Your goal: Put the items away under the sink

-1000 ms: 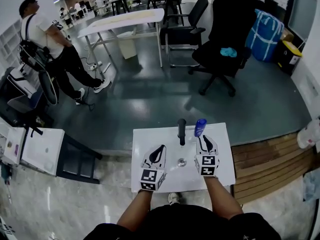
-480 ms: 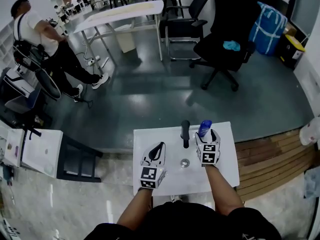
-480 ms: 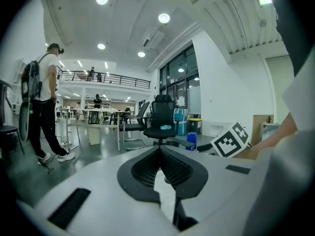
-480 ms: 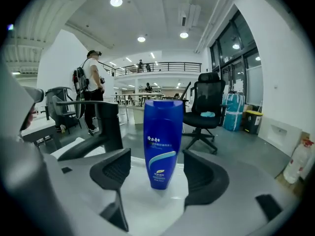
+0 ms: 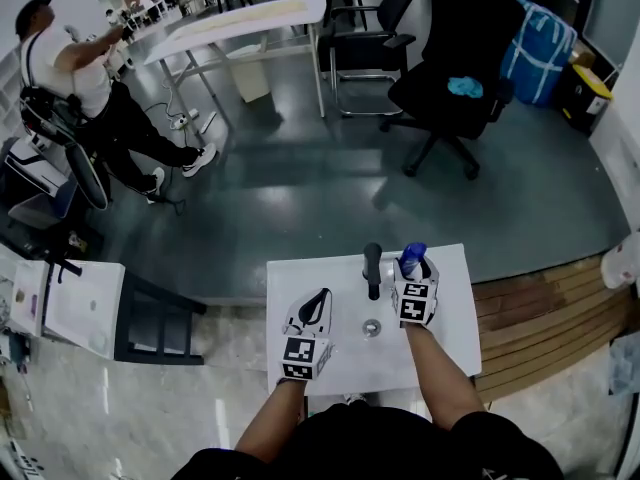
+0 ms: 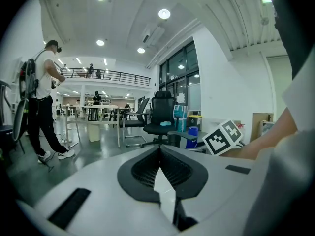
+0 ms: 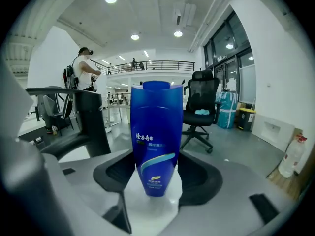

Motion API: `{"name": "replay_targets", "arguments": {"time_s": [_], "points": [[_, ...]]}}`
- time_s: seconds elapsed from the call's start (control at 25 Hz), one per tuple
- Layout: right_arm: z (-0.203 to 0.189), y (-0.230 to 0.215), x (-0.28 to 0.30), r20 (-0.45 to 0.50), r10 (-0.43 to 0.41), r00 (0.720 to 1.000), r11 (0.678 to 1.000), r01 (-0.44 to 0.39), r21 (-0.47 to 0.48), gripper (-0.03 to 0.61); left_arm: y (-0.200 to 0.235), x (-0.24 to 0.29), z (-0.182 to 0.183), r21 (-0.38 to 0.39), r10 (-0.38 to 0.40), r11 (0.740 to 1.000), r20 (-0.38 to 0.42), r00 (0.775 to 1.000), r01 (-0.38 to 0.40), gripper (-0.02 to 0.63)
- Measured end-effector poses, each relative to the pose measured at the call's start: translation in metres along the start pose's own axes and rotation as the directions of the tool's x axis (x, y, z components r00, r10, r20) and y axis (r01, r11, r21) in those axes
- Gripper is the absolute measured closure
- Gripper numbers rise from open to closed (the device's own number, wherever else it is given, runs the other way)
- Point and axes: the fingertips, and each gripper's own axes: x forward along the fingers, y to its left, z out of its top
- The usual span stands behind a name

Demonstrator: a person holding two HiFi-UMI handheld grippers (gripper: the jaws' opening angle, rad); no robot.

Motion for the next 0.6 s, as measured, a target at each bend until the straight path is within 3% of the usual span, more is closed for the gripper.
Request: {"name": "replay_targets", "arguments": {"time_s": [0.36,0.6], "points": [[0.006,0.001,-0.006,0.071,0.021,0.997,0.999,-0.018,-0.042,0.308,-0.005,-0.004,-0.002,0.001,0.007,1.0,-0.001,1.0,-0.007,0.598],[0.019,-0.007,-0.046,0.122,0.038,0.992,0.998,-0.033,-0.046,0.308,-0.017,-0.017,-0.008,-0.001,0.015,1.0,-0.014,1.0,-0.015,0.598]]}}
